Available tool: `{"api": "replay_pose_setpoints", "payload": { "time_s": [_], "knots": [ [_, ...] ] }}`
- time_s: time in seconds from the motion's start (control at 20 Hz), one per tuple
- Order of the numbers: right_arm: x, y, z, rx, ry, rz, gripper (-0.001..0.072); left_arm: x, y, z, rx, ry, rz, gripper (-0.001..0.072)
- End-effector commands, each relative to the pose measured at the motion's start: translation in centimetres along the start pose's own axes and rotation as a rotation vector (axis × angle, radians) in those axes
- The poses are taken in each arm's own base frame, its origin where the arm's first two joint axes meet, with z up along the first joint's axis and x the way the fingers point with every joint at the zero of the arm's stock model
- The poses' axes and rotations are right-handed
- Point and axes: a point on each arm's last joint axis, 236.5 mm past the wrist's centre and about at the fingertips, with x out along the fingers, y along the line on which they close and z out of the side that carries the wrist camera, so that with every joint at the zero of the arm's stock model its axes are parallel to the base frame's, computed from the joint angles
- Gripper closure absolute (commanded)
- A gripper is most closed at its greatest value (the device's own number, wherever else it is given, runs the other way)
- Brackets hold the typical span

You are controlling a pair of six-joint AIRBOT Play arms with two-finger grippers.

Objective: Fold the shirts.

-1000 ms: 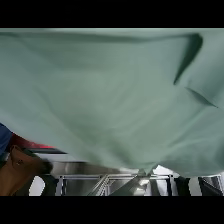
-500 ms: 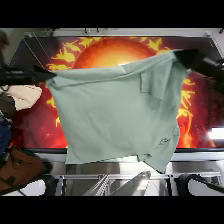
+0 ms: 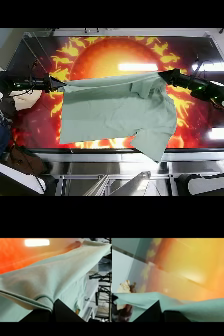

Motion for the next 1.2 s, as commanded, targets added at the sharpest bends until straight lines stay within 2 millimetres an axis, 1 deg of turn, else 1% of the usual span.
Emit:
{"api": "replay_pose_setpoints", "payload": {
  "time_s": [0.0,0.05,0.15,0.2,0.25,0.4,0.5,0.6,0.8,0.9,1.0,1.05,1.1,1.15],
  "knots": [
    [-1.5,-2.1,-2.8,0.067,0.127,-0.045,0.0692,0.5,0.5,0.4,-0.073,0.070,-0.024,0.0696],
    [-2.5,-3.3,-4.5,0.086,0.204,-0.087,0.0692,0.2,1.3,-0.5,-0.109,0.124,0.025,0.0696],
    [-4.2,-5.7,-7.7,0.108,0.331,-0.180,0.0692,-0.8,4.3,-2.9,-0.177,0.227,0.183,0.0696],
    [-4.8,-6.6,-9.0,0.109,0.371,-0.212,0.0692,-1.0,4.7,-4.0,-0.203,0.265,0.201,0.0696],
    [-5.0,-7.1,-9.7,0.115,0.384,-0.227,0.0692,-0.8,4.9,-4.9,-0.236,0.290,0.192,0.0696],
    [-5.0,-8.2,-9.8,0.108,0.365,-0.259,0.0692,0.4,6.2,-7.7,-0.331,0.329,0.177,0.0695],
    [-4.9,-8.7,-9.6,0.098,0.356,-0.273,0.0692,1.1,7.2,-8.7,-0.358,0.326,0.181,0.0696],
    [-4.8,-9.3,-9.7,0.098,0.352,-0.286,0.0691,1.3,7.6,-8.9,-0.366,0.319,0.186,0.0695],
    [-4.2,-10.0,-10.6,0.100,0.372,-0.288,0.0690,1.8,7.5,-8.8,-0.357,0.321,0.191,0.0696],
    [-3.7,-9.9,-10.8,0.094,0.375,-0.289,0.0690,2.4,7.5,-8.6,-0.343,0.317,0.202,0.0696],
    [-3.8,-9.7,-10.8,0.097,0.376,-0.281,0.0680,2.6,7.4,-8.6,-0.338,0.320,0.202,0.0696],
    [-4.0,-9.3,-10.8,0.100,0.381,-0.269,0.0507,2.4,7.2,-8.8,-0.340,0.329,0.195,0.0685],
    [-4.4,-9.0,-10.5,0.100,0.379,-0.260,0.0326,1.9,6.9,-8.9,-0.343,0.342,0.185,0.0460],
    [-5.1,-8.4,-10.0,0.100,0.372,-0.249,0.0321,1.2,6.3,-9.0,-0.361,0.358,0.170,0.0238]
  ]
}}
